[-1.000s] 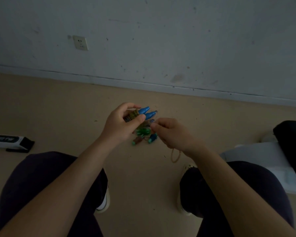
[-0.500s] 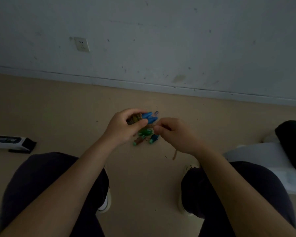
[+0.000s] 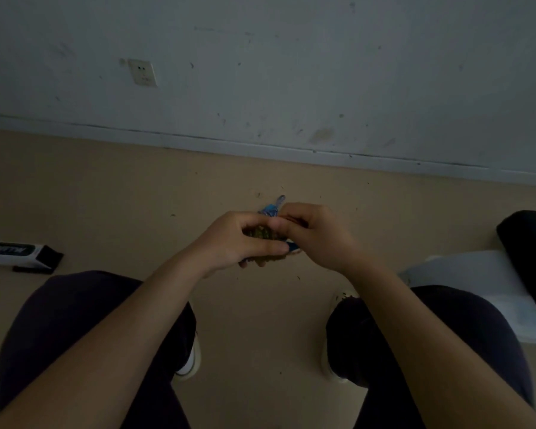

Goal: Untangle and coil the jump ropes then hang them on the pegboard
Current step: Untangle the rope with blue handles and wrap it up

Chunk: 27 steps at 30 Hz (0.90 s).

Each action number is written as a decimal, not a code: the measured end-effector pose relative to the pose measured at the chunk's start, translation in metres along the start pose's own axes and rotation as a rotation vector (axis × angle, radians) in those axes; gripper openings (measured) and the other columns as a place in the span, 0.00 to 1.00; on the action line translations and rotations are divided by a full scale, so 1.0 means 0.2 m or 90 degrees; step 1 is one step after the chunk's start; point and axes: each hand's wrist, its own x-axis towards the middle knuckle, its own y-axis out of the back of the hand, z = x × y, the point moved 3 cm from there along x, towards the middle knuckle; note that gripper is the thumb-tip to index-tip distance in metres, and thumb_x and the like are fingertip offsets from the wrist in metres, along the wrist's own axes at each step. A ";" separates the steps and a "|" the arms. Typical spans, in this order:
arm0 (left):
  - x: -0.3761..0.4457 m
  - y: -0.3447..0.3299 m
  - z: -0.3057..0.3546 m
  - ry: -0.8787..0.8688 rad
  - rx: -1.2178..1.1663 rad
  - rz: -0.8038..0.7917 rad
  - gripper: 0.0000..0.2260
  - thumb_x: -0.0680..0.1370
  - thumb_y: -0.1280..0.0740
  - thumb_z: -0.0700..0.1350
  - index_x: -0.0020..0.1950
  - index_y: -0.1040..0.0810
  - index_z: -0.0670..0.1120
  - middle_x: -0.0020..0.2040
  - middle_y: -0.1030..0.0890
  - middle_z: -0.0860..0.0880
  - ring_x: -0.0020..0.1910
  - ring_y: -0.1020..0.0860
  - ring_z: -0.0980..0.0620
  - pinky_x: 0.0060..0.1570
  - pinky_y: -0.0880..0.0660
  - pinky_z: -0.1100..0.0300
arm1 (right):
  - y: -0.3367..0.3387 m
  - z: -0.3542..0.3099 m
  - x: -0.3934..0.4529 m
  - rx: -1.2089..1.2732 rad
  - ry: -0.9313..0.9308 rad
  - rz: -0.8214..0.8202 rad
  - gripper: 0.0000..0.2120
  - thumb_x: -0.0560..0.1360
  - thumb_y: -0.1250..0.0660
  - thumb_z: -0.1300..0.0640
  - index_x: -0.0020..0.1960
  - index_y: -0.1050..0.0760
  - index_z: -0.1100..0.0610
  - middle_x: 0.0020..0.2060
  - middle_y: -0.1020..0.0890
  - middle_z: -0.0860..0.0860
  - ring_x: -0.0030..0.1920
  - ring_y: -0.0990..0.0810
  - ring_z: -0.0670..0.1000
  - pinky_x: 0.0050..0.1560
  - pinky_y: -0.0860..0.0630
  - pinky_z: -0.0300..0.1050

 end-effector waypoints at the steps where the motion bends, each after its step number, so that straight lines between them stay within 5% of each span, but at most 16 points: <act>1: 0.00 0.00 0.00 -0.002 0.000 0.012 0.14 0.63 0.22 0.62 0.47 0.15 0.65 0.38 0.14 0.56 0.34 0.18 0.59 0.26 0.28 0.65 | -0.01 0.00 0.00 0.012 -0.014 -0.001 0.12 0.80 0.34 0.56 0.43 0.22 0.64 0.34 0.23 0.61 0.32 0.28 0.48 0.35 0.32 0.45; 5: 0.00 0.04 0.01 0.008 -0.012 0.106 0.11 0.68 0.20 0.54 0.43 0.16 0.70 0.40 0.14 0.59 0.32 0.18 0.61 0.25 0.29 0.68 | 0.05 0.02 0.02 0.093 -0.075 0.054 0.09 0.80 0.35 0.55 0.45 0.20 0.59 0.26 0.26 0.46 0.26 0.30 0.45 0.30 0.32 0.43; 9: 0.00 0.09 0.02 0.005 -0.030 0.130 0.11 0.69 0.20 0.50 0.41 0.15 0.68 0.39 0.15 0.60 0.33 0.19 0.64 0.26 0.29 0.71 | 0.13 0.06 0.01 0.230 -0.125 0.096 0.11 0.80 0.36 0.60 0.53 0.27 0.70 0.27 0.29 0.53 0.26 0.34 0.50 0.27 0.37 0.44; 12: -0.01 0.10 0.02 0.002 -0.032 0.129 0.11 0.70 0.21 0.50 0.41 0.16 0.69 0.40 0.15 0.60 0.34 0.19 0.64 0.27 0.29 0.70 | 0.12 0.07 0.00 0.254 -0.132 0.075 0.08 0.80 0.36 0.61 0.52 0.27 0.68 0.30 0.27 0.54 0.27 0.33 0.51 0.26 0.37 0.42; 17: -0.01 0.14 0.00 -0.003 -0.090 0.212 0.12 0.66 0.20 0.54 0.47 0.13 0.60 0.43 0.13 0.50 0.40 0.15 0.48 0.28 0.29 0.65 | 0.11 0.09 -0.01 0.301 -0.166 0.022 0.02 0.79 0.35 0.63 0.50 0.23 0.61 0.37 0.21 0.56 0.31 0.24 0.51 0.30 0.29 0.43; 21: -0.01 0.15 0.00 -0.017 -0.105 0.273 0.10 0.70 0.20 0.47 0.50 0.13 0.56 0.43 0.13 0.45 0.41 0.17 0.33 0.26 0.29 0.62 | 0.10 0.12 -0.02 0.316 -0.201 0.000 0.02 0.77 0.31 0.62 0.48 0.21 0.57 0.41 0.17 0.57 0.38 0.20 0.53 0.37 0.23 0.44; 27: -0.02 0.15 0.02 -0.031 -0.090 0.292 0.10 0.72 0.22 0.45 0.47 0.14 0.60 0.42 0.13 0.46 0.40 0.18 0.34 0.26 0.28 0.62 | 0.07 0.12 -0.03 0.271 -0.233 -0.065 0.06 0.78 0.32 0.61 0.52 0.21 0.62 0.36 0.19 0.55 0.33 0.25 0.47 0.34 0.29 0.40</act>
